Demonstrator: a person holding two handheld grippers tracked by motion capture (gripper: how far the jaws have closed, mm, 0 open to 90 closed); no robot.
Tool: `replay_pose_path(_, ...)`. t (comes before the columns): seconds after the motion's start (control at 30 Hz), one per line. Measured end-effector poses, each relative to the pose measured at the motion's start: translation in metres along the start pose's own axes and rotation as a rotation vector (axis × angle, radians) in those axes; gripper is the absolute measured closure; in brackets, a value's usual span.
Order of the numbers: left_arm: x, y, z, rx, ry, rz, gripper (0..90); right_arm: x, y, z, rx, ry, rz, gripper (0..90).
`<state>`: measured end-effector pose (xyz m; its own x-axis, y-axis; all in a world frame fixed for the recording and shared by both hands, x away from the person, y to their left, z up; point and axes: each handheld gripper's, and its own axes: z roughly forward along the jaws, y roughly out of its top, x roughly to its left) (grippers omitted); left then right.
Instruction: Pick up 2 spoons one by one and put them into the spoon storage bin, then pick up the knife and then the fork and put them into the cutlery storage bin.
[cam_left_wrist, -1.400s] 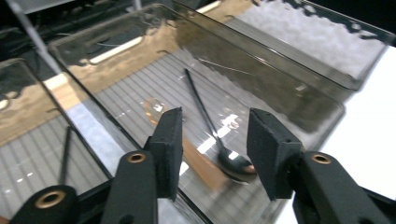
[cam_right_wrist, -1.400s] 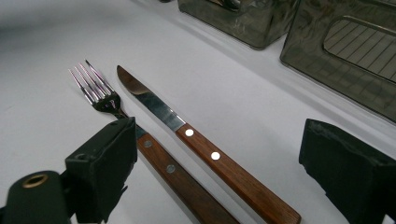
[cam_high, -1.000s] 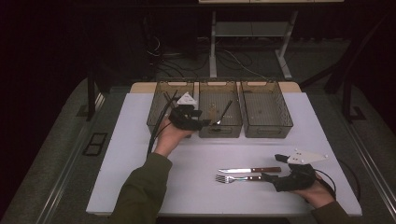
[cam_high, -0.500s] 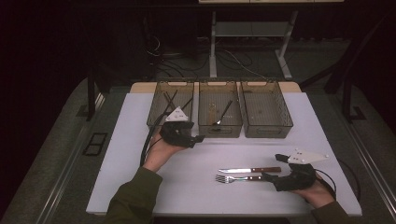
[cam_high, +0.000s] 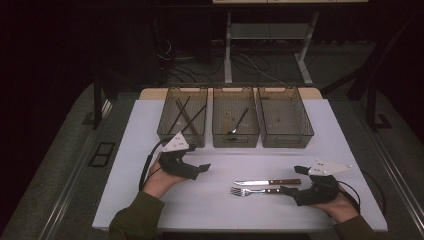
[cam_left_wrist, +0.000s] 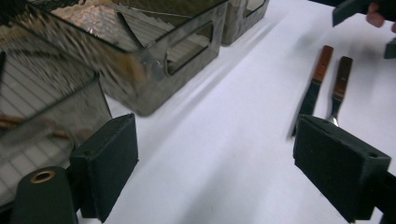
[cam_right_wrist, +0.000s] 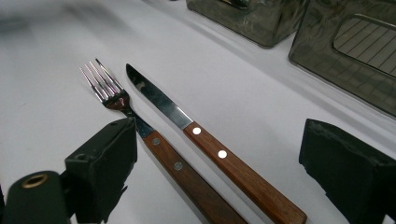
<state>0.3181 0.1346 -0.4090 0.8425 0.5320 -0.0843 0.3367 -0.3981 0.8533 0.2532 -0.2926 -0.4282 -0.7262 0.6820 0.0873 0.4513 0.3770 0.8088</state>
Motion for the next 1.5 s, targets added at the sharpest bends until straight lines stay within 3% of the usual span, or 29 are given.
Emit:
replay_pose_path(0.17, -0.006, -0.016, -0.01, -0.022, -0.01, -0.022, 4.8, -0.001, 0.003, -0.003, -0.011, 0.014, -0.003, 11.6)
replay_pose_path(0.3, -0.011, -0.026, -0.012, -0.003, -0.019, -0.02, 0.0, -0.001, 0.003, -0.003, 0.0, 0.02, -0.004, 11.6)
replay_pose_path(0.43, -0.018, -0.035, -0.016, 0.018, -0.023, -0.008, 0.0, -0.003, 0.004, -0.004, 0.0, 0.023, -0.005, 11.6)
replay_pose_path(0.67, -0.017, -0.049, -0.024, 0.014, -0.013, -0.03, 0.0, -0.004, 0.005, -0.003, 0.007, 0.029, -0.009, 11.7)
replay_pose_path(0.93, -0.014, -0.049, -0.029, 0.006, -0.006, -0.023, 0.0, -0.006, 0.009, -0.001, 0.038, 0.052, -0.032, 11.9)
replay_pose_path(1.4, -0.014, -0.051, -0.026, 0.047, -0.016, -0.041, 0.0, -0.013, 0.031, 0.008, 0.142, 0.137, -0.114, 26.2)
replay_pose_path(1.5, -0.016, -0.05, -0.026, 0.05, -0.014, -0.027, 0.0, -0.011, 0.035, 0.012, 0.175, 0.147, -0.145, 28.4)
